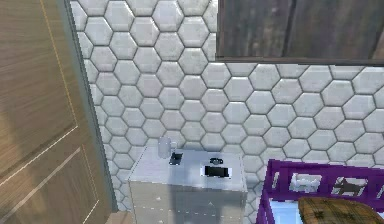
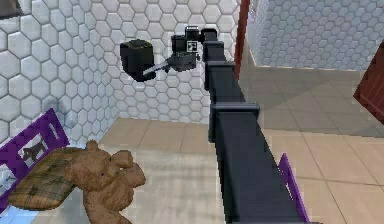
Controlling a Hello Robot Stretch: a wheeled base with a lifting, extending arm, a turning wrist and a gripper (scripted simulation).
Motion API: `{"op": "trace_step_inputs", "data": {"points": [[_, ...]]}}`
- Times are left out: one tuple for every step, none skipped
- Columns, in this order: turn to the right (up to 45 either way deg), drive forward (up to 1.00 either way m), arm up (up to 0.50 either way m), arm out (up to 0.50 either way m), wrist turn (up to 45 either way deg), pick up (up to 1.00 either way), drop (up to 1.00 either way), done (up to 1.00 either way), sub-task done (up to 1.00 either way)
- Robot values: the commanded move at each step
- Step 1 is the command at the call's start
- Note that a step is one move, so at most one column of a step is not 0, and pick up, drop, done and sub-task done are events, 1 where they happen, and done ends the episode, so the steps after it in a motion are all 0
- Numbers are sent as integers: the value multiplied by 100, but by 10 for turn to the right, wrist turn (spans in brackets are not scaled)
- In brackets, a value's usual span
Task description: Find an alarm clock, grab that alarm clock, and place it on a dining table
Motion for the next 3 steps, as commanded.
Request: {"op": "trace_step_inputs", "data": {"points": [[0,0,0,0,-450,0,0,0,0],[0,0,0,0,-450,0,0,0,0],[0,0,0,0,-60,0,0,0,0]]}}
